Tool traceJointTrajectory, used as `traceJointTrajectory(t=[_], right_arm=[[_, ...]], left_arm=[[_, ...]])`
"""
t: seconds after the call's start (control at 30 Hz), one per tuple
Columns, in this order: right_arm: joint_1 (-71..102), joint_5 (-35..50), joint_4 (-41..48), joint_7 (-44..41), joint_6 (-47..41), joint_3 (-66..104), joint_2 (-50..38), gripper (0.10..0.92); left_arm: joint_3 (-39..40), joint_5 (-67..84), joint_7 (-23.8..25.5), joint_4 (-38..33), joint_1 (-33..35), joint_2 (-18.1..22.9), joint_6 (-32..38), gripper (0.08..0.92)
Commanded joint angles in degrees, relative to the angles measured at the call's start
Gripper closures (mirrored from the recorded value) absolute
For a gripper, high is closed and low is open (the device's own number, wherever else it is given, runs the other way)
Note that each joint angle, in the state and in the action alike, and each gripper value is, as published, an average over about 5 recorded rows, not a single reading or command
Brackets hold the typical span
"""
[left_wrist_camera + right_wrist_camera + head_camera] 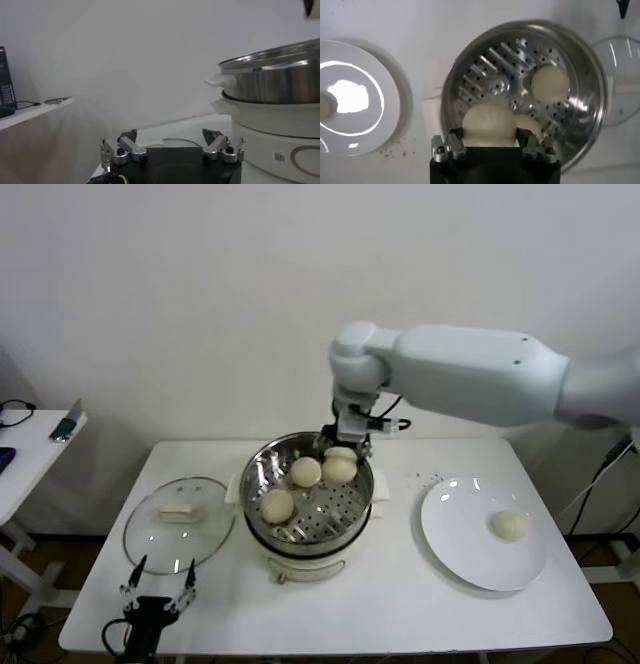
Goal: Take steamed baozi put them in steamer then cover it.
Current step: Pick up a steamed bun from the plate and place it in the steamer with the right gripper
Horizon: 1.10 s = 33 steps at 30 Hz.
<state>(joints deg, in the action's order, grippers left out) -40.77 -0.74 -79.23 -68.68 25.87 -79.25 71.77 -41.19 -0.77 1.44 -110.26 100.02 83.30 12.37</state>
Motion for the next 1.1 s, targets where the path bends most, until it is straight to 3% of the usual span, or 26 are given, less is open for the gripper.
traceJointTrajectory(t=[0.03,0.6,0.87,1.1], right_arm=[[6.77,-2.25,0.94,-1.16,1.43,-0.51,8.33,0.330],[9.62,-4.18,1.00,-2.35,0.98,-0.91,8.54,0.315],[9.16,-7.45,1.42,-2.43,2.10,0.68,7.22,0.217],[4.82,-6.56,1.36,1.12,0.34,3.18,2.28,0.203]], left_arm=[[0.06,0.07,-0.01,0.09,0.08,0.00,0.15,0.177],[0.12,0.80,0.00,1.43,-0.84,0.29,0.21,0.177],[0.01,0.82,-0.02,1.60,-0.96,0.31,0.26,0.177],[0.09,0.62,-0.01,1.34,-1.10,0.14,0.09,0.177]])
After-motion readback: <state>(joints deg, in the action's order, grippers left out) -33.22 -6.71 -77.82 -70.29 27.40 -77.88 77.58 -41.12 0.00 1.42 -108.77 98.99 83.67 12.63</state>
